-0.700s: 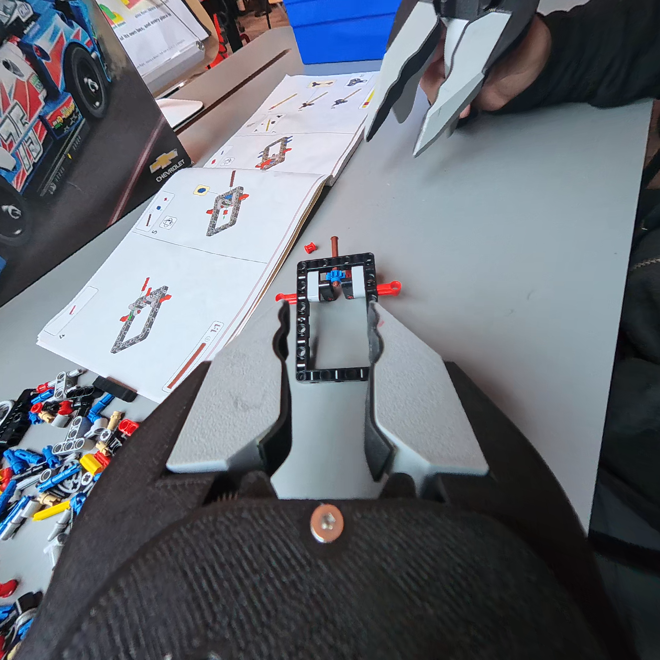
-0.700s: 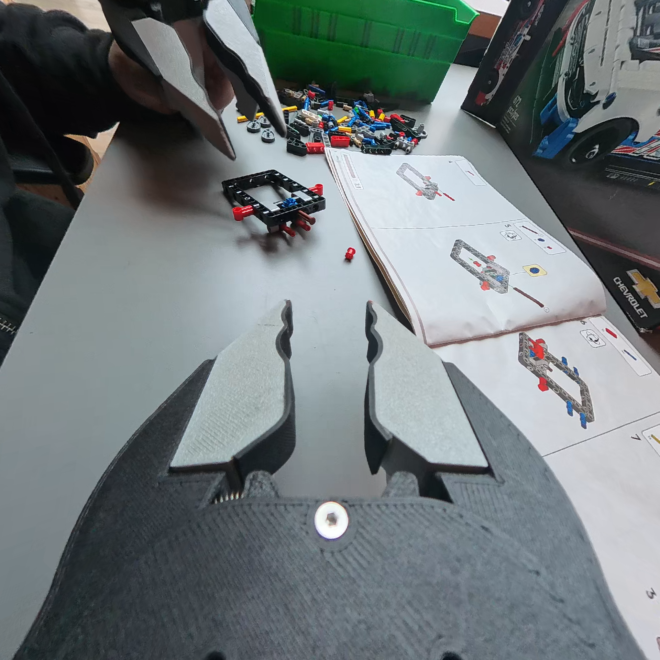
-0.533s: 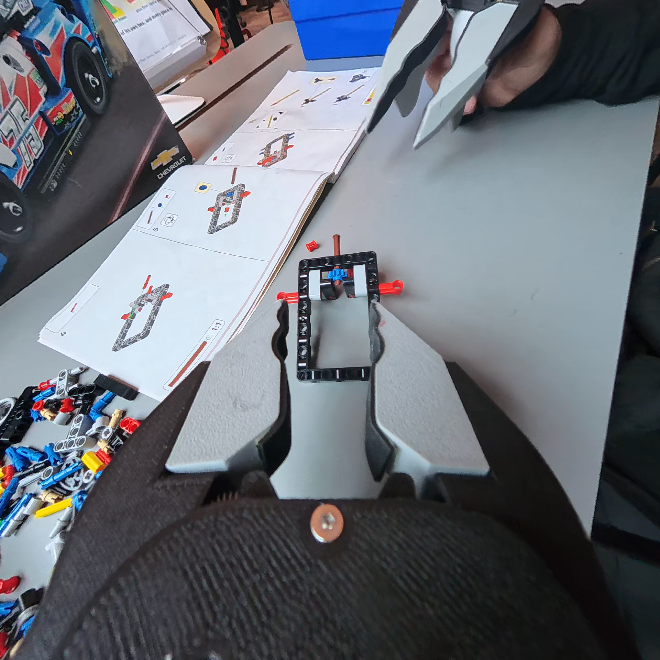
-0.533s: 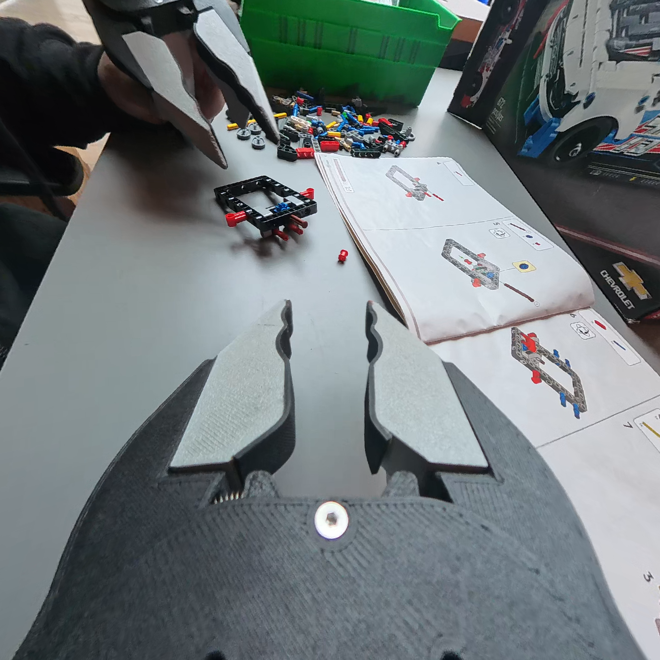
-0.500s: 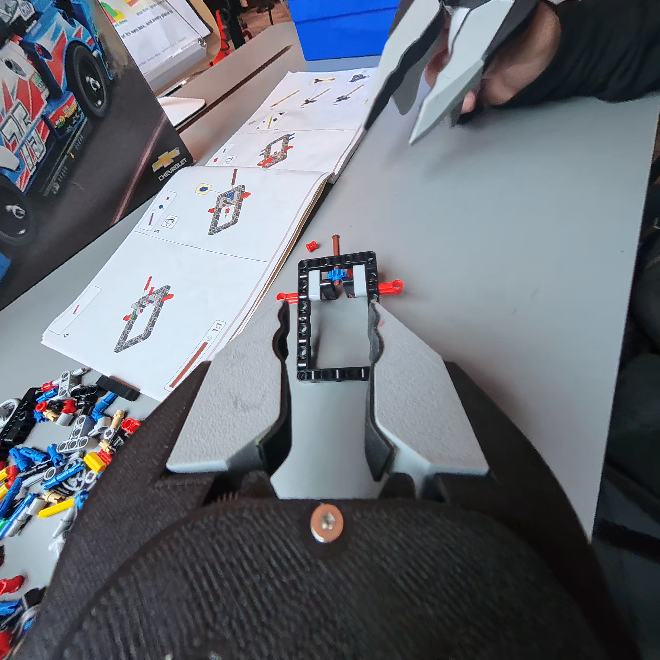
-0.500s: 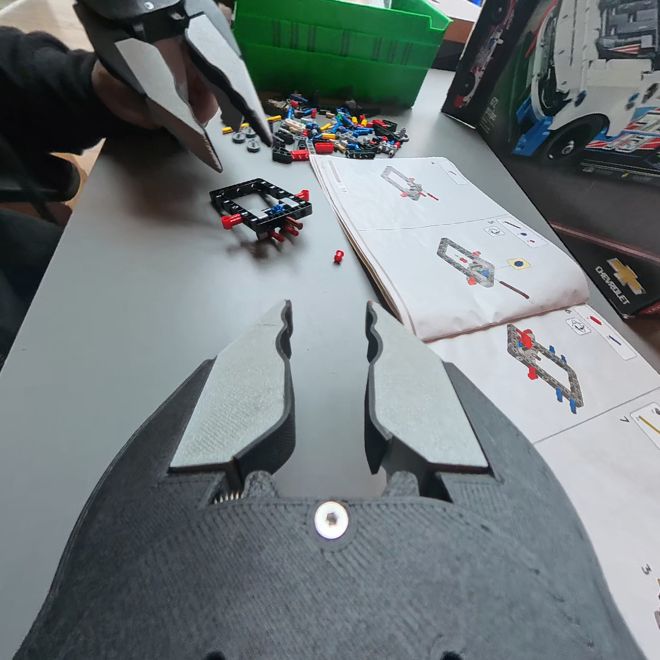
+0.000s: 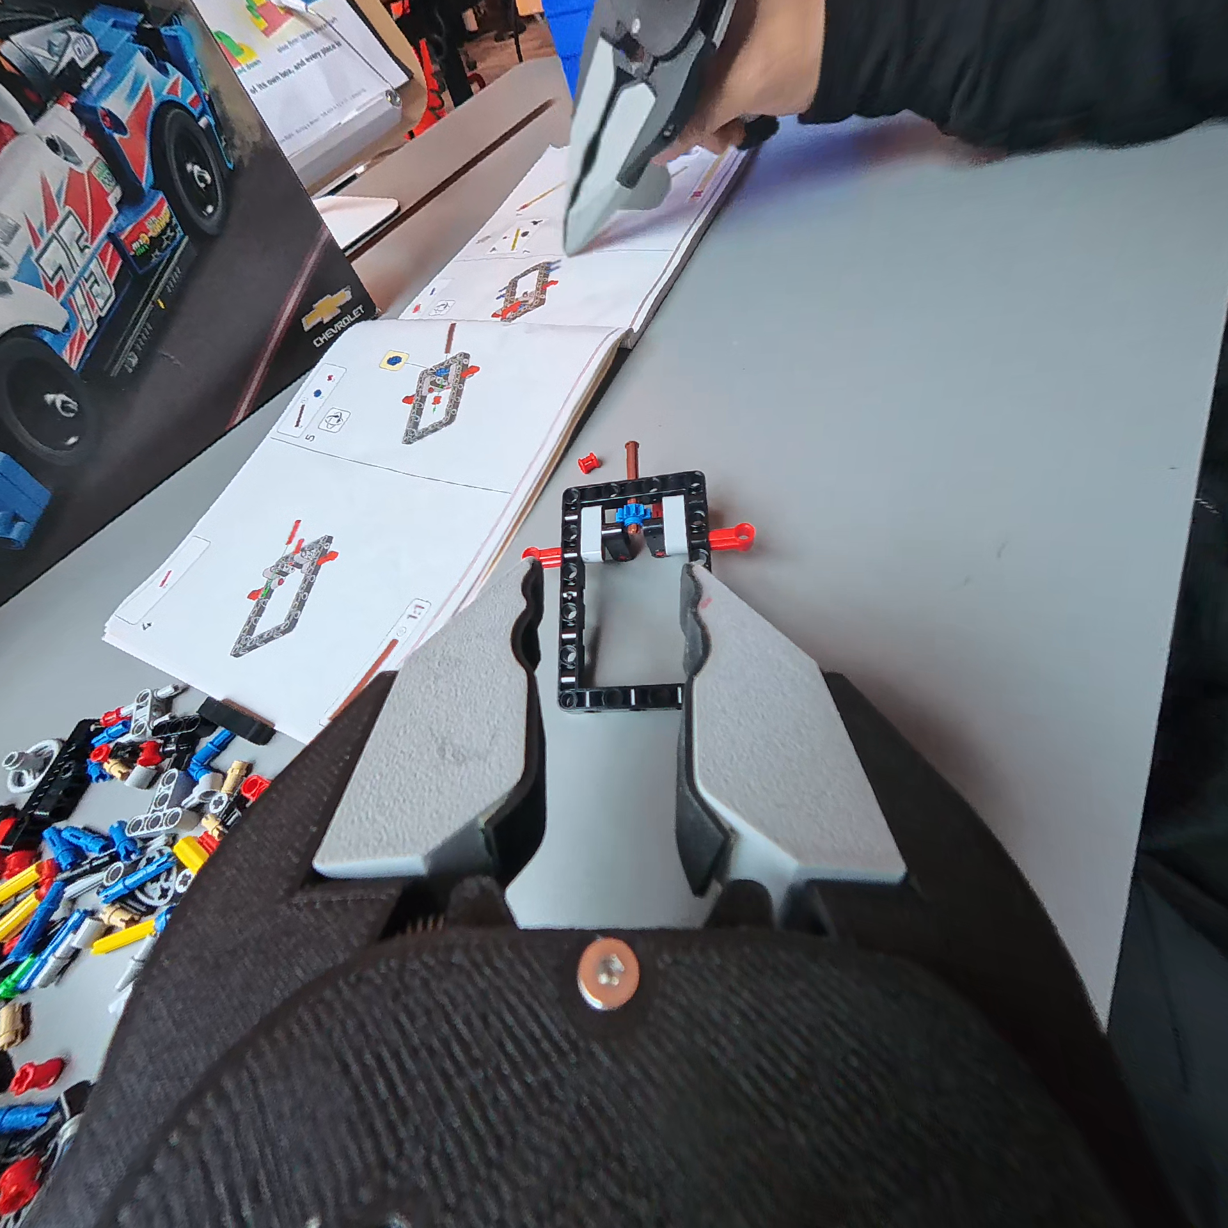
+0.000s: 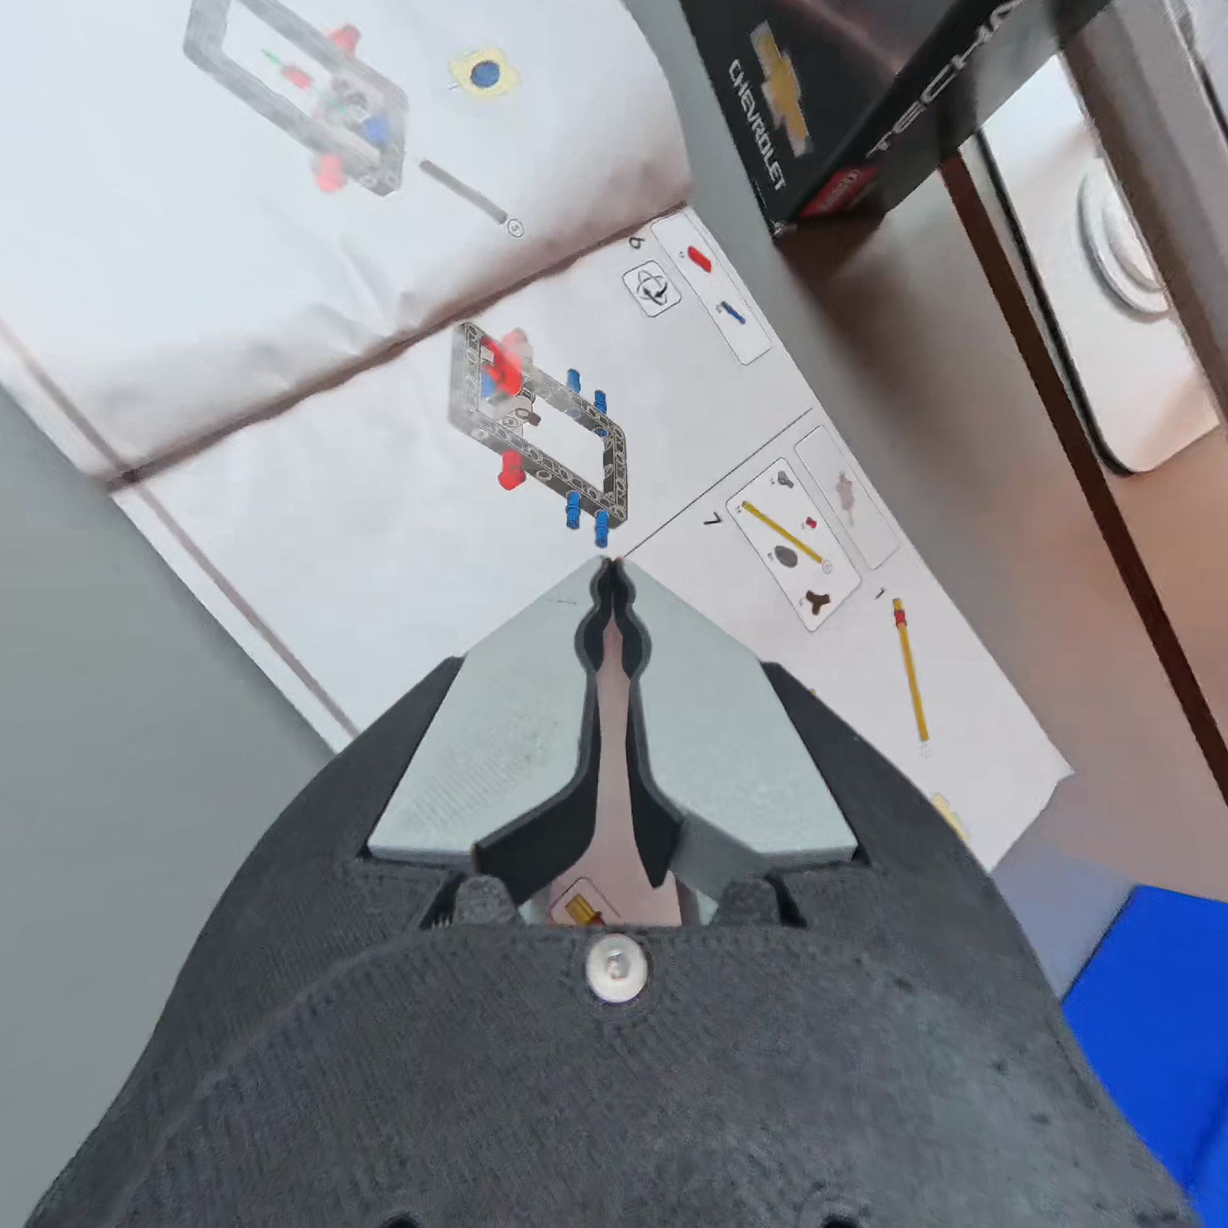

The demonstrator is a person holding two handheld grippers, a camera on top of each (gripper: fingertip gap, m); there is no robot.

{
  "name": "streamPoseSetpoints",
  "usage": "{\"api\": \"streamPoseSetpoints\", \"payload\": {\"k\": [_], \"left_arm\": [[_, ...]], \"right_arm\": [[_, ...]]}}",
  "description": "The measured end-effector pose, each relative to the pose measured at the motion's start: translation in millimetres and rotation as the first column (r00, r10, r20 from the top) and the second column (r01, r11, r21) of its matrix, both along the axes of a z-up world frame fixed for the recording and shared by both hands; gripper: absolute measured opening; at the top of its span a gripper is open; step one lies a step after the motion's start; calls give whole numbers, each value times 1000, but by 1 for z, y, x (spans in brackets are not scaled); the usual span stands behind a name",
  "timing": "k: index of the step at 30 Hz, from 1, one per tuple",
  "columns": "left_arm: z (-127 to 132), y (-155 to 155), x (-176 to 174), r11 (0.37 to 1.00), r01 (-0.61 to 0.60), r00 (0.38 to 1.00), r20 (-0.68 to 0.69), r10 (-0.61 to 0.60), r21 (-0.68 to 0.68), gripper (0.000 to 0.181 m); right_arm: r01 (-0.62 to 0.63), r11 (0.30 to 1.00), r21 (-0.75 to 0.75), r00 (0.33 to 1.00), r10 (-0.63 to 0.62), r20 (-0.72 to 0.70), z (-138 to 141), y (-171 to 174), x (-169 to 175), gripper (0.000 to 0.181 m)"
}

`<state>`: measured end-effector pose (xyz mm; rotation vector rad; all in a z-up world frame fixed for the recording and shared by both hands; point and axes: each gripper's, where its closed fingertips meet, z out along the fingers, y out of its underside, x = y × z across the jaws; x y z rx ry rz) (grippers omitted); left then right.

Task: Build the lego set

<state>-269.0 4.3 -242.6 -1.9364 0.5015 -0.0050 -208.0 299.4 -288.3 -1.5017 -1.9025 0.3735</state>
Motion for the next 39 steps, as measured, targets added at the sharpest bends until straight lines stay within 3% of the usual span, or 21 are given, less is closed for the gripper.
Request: {"api": "streamPoseSetpoints", "payload": {"k": [3,6,10,15,18,20,23,25,30,35,37,39], "left_arm": [[0,0,0,1000,1,1000,2,-1,-3,39],[0,0,0,1000,2,1000,7,-2,-1,39],[-1,1,-1,1000,-1,1000,7,1,-9,39],[0,1,-2,1000,-14,1000,-10,14,3,39],[2,-1,0,1000,-3,999,-34,4,26,39],[3,-2,1,999,-3,999,-47,5,39,37],[2,-1,0,1000,-3,1000,-24,4,25,38],[3,-1,-1,1000,-5,1000,1,5,24,39],[7,-3,1,999,13,1000,4,-13,49,39],[16,-21,39,985,134,991,-28,-132,105,32],[10,-22,56,987,141,986,-103,-132,83,25],[-2,-20,72,986,165,975,-160,-157,39,25]], "right_arm": [[-7,1000,27,1000,7,-3,-1,-16,11,0],[73,996,60,997,-73,-1,-1,-30,22,0],[111,964,240,991,-125,45,-1,-30,22,0],[142,974,175,988,-151,40,3,-23,7,0],[-56,998,13,991,57,-121,29,-66,-4,0],[-314,939,-140,940,285,-189,43,-121,2,0],[-416,902,-111,897,388,-210,47,-146,11,0],[-395,917,-63,907,378,-186,38,-140,4,60],[-376,904,-206,927,371,-63,5,-134,-19,92],[-246,949,-198,969,234,-82,-2,-133,-42,54],[-201,961,-189,978,188,-85,-3,-144,-46,17],[-126,985,-120,990,118,-75,-3,-144,-51,12]]}}
